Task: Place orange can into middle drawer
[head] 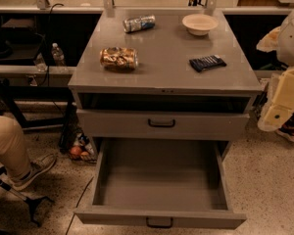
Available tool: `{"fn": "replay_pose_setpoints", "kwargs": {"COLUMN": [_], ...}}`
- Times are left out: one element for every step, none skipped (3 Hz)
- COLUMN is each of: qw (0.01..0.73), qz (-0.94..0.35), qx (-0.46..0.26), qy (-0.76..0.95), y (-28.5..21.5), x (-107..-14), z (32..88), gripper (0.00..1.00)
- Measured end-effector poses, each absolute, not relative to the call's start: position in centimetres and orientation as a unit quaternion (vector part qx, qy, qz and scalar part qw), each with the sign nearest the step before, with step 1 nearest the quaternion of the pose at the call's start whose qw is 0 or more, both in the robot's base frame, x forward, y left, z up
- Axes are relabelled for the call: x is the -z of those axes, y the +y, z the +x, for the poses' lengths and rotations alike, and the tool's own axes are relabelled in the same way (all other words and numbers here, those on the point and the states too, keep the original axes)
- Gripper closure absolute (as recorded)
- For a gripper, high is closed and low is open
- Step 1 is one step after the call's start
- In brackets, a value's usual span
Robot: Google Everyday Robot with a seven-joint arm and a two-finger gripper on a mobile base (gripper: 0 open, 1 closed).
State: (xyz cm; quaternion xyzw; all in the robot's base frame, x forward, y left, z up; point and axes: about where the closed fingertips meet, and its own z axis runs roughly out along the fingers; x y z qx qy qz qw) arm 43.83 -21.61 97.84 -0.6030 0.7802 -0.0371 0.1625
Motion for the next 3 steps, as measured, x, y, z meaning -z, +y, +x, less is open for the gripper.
{"fn": "replay_pose_setpoints", "kwargs": {"qw": [0.164,0.193,0.237], "qz": [-0.603,-0.597,-0.584], "qx": [0.037,0.032,0.023], "qy": [0.78,0.778,0.776], "y": [-21.6,-20.6,-18.6], "x": [-97.9,-97.8,-97.7], "z": [43.9,46.6,51.7], "gripper": [0.0,0.0,0.0]}}
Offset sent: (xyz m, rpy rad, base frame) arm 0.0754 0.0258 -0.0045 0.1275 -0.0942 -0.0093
